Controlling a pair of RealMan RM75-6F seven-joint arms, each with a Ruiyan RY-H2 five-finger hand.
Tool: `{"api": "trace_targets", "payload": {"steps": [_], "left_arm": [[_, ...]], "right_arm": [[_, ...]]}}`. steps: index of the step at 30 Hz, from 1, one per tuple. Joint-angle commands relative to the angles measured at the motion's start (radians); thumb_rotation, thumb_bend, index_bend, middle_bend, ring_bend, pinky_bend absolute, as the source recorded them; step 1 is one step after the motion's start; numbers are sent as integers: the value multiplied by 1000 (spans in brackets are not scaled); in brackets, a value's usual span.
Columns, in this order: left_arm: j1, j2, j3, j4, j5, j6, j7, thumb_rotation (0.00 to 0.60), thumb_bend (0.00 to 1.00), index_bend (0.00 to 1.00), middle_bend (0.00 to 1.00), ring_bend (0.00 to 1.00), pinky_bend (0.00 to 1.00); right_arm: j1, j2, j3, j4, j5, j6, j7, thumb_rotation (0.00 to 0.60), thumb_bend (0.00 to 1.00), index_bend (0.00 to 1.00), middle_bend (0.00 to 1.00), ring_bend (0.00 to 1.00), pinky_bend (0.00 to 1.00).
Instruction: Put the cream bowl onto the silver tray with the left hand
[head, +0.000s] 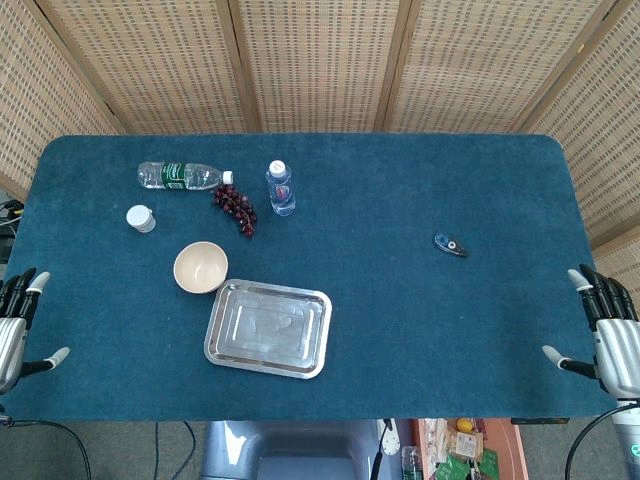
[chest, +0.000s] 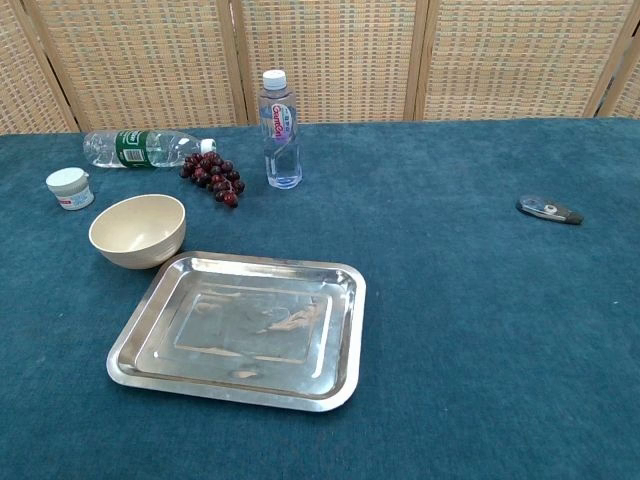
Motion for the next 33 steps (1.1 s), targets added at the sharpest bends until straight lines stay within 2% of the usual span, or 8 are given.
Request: {"api": "trace_targets", "payload": {"steps": [1, 9, 12, 14, 17, 19, 22, 33], "left_arm": [[1, -6, 1, 6, 5, 2, 1, 600, 0, 0, 0, 0, 0], [-16, -14, 2, 20, 3, -32, 0, 600, 0, 0, 0, 0, 0], [-56, -15, -1, 39, 1, -106, -47, 600, 0, 0, 0, 0, 0], [-151, -69, -35, 141, -2, -232, -119, 600, 0, 2, 0, 0, 0], [-241, -154, -49, 297, 52, -328, -269, 600, 5, 106, 0, 0, 0], [-268, -180, -48, 352, 70, -353, -319, 600, 37, 237, 0, 0, 0], [-315, -222, -54, 426, 72, -404, -334, 600, 98, 324, 0, 0, 0], [-429, -322, -62, 528, 41, -522, -281, 600, 163, 387, 0, 0, 0]], "right_arm": [[0, 1, 0, 0, -1, 1, 2, 600, 0, 0, 0, 0, 0], [1, 1, 2, 1, 7, -3, 4, 600, 0, 0, 0, 0, 0], [3, -1, 5, 3, 18, -9, 1, 600, 0, 0, 0, 0, 0], [13, -11, 11, 10, 41, -31, -16, 600, 0, 0, 0, 0, 0], [25, -22, 19, 14, 68, -53, -41, 600, 0, 0, 0, 0, 0], [29, -27, 21, 16, 78, -61, -51, 600, 0, 0, 0, 0, 0], [36, -37, 25, 25, 100, -78, -71, 600, 0, 0, 0, 0, 0], [58, -67, 43, 59, 176, -127, -117, 600, 0, 0, 0, 0, 0]]}}
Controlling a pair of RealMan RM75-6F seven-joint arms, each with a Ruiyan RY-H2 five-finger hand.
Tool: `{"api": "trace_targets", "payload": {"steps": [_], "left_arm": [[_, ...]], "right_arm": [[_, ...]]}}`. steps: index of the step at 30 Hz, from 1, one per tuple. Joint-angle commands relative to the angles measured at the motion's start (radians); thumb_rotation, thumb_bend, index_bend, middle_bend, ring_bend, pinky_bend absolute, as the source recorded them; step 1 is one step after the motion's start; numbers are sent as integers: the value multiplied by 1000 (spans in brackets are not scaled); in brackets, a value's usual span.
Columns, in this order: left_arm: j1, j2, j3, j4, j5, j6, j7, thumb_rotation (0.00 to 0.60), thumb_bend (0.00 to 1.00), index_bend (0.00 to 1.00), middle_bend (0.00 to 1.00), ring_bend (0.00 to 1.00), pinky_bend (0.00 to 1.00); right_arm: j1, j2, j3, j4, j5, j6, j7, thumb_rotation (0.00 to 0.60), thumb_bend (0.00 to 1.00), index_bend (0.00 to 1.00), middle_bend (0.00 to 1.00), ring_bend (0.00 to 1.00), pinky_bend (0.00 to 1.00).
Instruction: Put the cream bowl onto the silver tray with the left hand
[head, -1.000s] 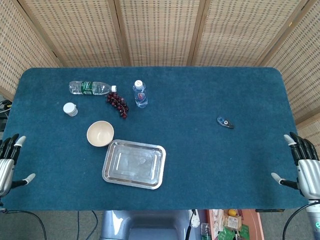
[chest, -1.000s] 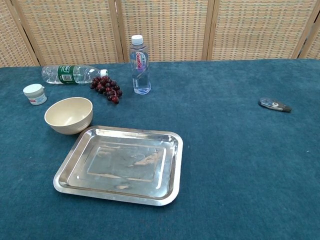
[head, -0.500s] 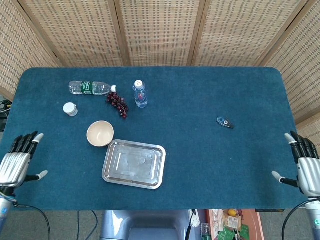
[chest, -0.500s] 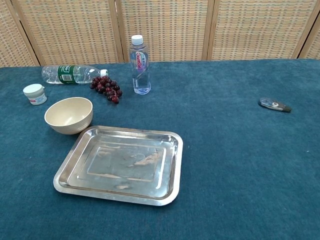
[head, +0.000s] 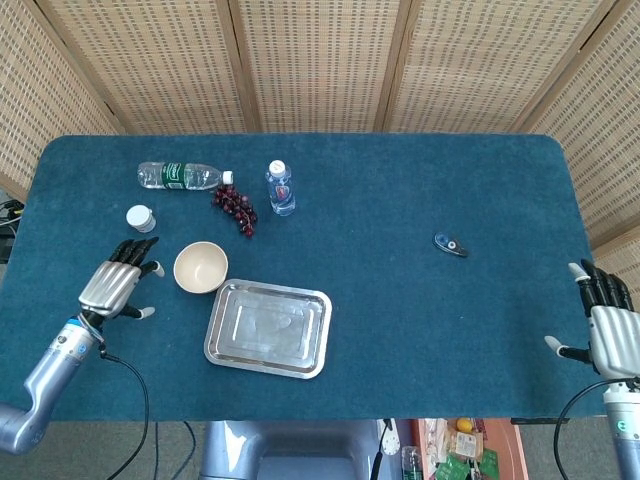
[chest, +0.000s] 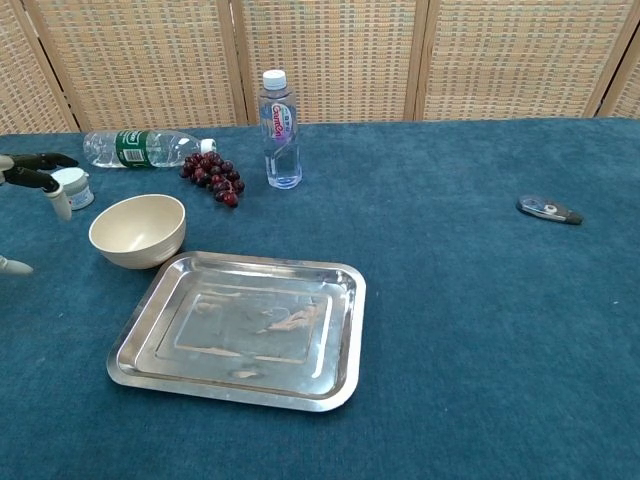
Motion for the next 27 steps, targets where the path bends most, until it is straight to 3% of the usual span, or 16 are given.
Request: {"api": "trace_targets", "payload": {"steps": [1, 18, 27], "left_arm": [[-26, -23, -1, 19, 0, -18, 11, 600, 168, 395, 0, 0, 0], [-103, -92, -13, 40, -98, -95, 162, 600, 326, 470, 0, 0, 0], [-120, -106, -8, 50, -127, -109, 182, 600, 376, 613, 0, 0, 0]], "right_arm": [[4, -6, 3, 7, 11, -8, -7, 600, 0, 0, 0, 0, 0], [14, -13, 10, 24, 41, -32, -7, 600, 0, 0, 0, 0, 0], [20, -18, 10, 31, 48, -45, -6, 600, 0, 0, 0, 0, 0]]}}
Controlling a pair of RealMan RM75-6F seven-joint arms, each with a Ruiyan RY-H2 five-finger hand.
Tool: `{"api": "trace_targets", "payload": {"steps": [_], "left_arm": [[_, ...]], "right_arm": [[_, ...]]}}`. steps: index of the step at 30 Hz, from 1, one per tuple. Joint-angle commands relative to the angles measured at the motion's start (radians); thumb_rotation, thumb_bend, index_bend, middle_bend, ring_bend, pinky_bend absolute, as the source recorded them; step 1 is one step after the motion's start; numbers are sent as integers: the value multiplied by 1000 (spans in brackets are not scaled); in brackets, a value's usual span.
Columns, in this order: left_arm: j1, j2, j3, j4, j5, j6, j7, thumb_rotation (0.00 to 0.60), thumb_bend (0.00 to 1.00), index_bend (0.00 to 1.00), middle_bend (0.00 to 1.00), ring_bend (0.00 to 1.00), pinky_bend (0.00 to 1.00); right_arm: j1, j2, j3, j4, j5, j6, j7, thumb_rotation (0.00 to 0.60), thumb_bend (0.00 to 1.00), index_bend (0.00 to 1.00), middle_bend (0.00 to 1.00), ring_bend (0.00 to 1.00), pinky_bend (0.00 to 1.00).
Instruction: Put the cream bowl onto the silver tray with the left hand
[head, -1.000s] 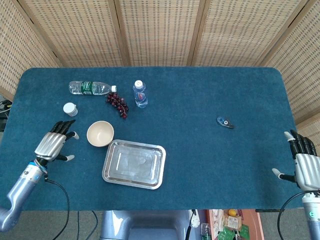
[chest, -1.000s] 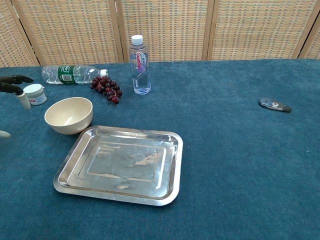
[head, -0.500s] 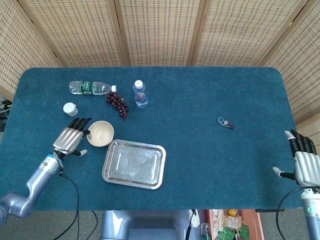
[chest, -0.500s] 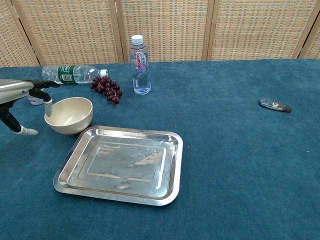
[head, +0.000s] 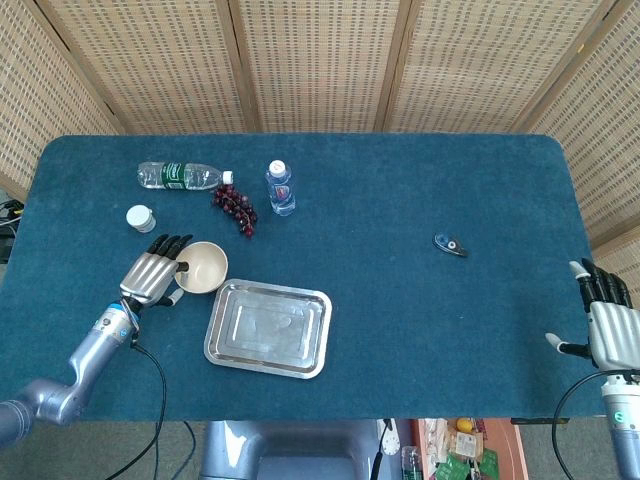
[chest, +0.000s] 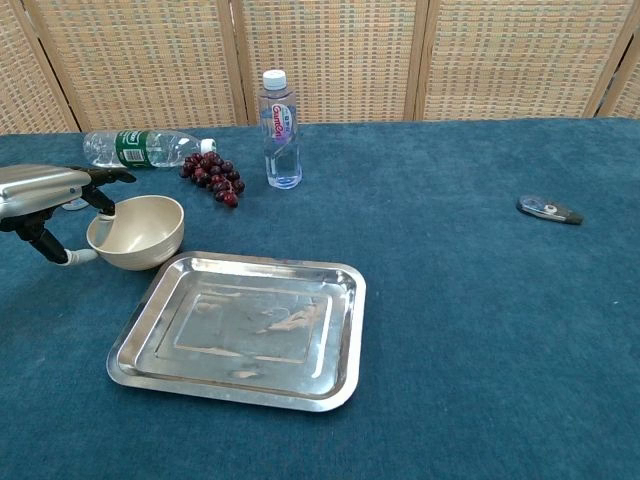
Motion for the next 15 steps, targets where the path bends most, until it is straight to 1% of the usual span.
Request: {"api": "trace_targets", "payload": {"steps": [1, 5, 9, 12, 15], "left_arm": [[-2, 0, 1, -1, -3, 3, 3, 600, 378, 617, 0, 0, 0], [-5, 7, 2, -8, -4, 11, 7, 600, 387, 631, 0, 0, 0], [0, 32, 0, -40, 18, 55, -7, 600, 390, 642, 0, 0, 0], [8, 85, 2, -107, 62, 105, -25, 600, 392, 642, 0, 0, 0], [7, 154, 23, -198, 136, 138, -39, 600, 400, 644, 0, 0, 0]], "right_arm": [[1, -1, 0, 0, 1, -1, -2, 600, 0, 0, 0, 0, 0], [2, -2, -1, 0, 2, -3, -3, 600, 0, 0, 0, 0, 0], [2, -3, -1, 0, 3, -2, -6, 600, 0, 0, 0, 0, 0], [3, -3, -2, -1, 4, -5, -9, 600, 0, 0, 0, 0, 0], [3, -4, -3, -2, 6, -4, -14, 600, 0, 0, 0, 0, 0]]}}
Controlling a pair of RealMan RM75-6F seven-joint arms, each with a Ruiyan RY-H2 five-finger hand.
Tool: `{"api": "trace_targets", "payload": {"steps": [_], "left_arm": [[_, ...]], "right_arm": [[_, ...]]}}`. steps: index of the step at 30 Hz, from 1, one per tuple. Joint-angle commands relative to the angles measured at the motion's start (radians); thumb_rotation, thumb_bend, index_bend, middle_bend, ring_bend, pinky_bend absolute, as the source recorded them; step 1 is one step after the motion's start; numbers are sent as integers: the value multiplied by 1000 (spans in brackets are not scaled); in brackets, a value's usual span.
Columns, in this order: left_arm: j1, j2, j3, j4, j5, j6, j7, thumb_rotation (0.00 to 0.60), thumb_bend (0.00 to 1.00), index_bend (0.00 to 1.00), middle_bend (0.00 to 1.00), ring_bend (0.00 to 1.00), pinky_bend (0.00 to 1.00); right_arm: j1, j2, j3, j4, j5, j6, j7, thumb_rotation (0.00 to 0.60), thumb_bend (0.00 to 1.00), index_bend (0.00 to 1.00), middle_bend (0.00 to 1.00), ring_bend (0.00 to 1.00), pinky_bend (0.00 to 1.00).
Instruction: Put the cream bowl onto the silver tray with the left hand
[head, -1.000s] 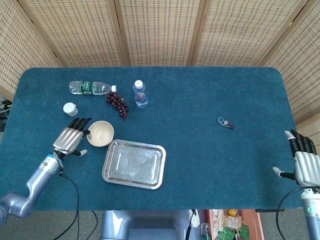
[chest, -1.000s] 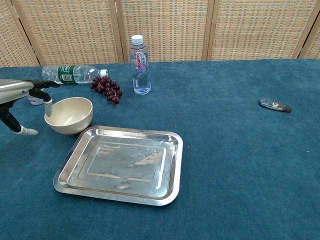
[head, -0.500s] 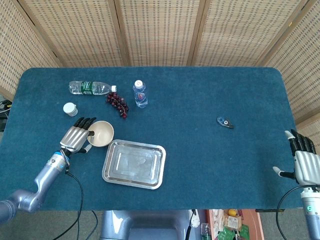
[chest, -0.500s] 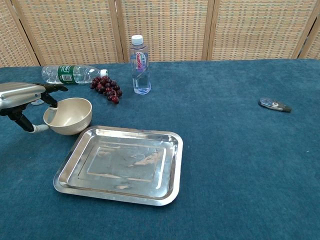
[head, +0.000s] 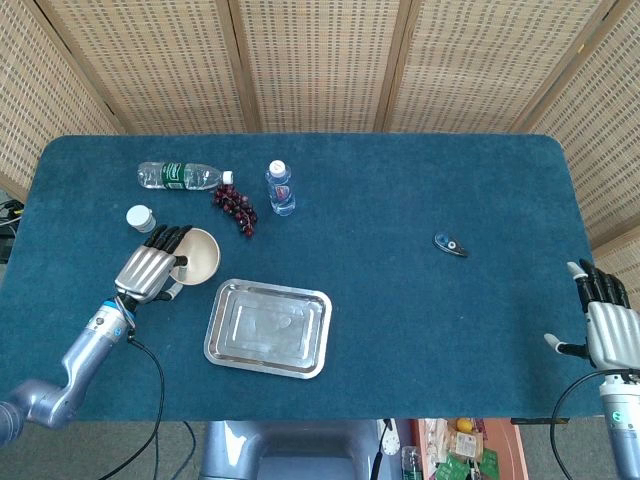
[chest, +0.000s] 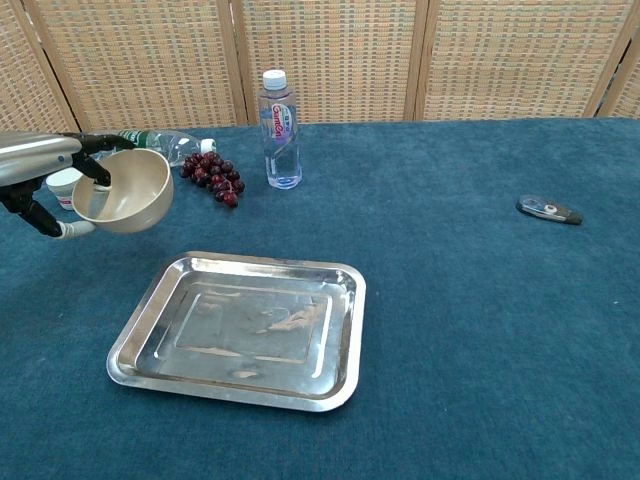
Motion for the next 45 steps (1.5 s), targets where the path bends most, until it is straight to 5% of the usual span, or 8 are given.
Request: {"api": "trace_targets", "payload": {"steps": [1, 9, 28, 30, 35, 45], "left_arm": [[0, 86, 27, -108, 94, 43, -22, 600, 404, 645, 0, 0, 0], [-58, 151, 104, -247, 270, 8, -1, 600, 412, 645, 0, 0, 0], [-125, 43, 147, -237, 246, -130, 54, 600, 419, 635, 0, 0, 0], [-124, 38, 150, -230, 242, -128, 57, 600, 392, 559, 0, 0, 0], [-119, 44, 150, -247, 223, -117, 19, 600, 20, 16, 0, 0, 0], [-14, 177, 125, -323, 168, 89, -17, 600, 0, 0, 0, 0, 0]], "right_arm": [[0, -2, 0, 0, 3, 1, -4, 600, 0, 0, 0, 0, 0], [0, -11, 3, 4, 20, 3, -30, 600, 0, 0, 0, 0, 0], [-1, -14, 6, 21, 43, -4, -32, 600, 0, 0, 0, 0, 0], [-1, -14, 6, 20, 41, -4, -31, 600, 0, 0, 0, 0, 0], [-3, -13, 6, 17, 38, 1, -33, 600, 0, 0, 0, 0, 0], [-7, -6, 2, 3, 19, 11, -24, 600, 0, 0, 0, 0, 0]]}}
